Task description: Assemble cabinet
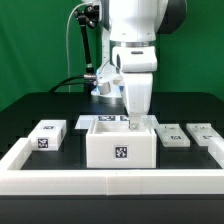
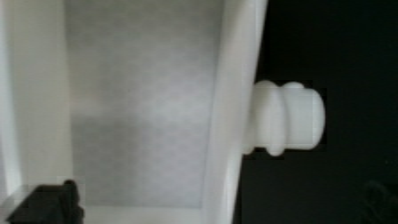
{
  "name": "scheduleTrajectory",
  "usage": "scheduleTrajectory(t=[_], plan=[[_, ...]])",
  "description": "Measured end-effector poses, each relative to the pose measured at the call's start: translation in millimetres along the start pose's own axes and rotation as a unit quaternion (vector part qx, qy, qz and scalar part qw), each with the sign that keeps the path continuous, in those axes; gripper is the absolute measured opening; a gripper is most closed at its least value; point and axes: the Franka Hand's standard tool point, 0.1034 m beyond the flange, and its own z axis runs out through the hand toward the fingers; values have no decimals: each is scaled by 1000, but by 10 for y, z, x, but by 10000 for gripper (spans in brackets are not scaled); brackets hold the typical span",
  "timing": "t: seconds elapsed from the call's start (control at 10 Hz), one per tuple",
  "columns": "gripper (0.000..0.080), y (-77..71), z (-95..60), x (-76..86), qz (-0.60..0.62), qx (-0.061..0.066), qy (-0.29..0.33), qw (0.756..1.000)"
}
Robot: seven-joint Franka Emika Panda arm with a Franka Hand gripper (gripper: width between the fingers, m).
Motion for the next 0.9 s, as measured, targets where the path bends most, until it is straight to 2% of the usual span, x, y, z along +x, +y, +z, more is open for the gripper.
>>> scheduleTrajectory(t=[0.2,0.4,0.7,0.9], plan=[[796,-36,68,7,6,3,2,1000],[796,-56,260,1,9,11,7,1000],[756,-56,316,2,11,16,8,1000],[461,-56,319,1,12,16,8,1000]])
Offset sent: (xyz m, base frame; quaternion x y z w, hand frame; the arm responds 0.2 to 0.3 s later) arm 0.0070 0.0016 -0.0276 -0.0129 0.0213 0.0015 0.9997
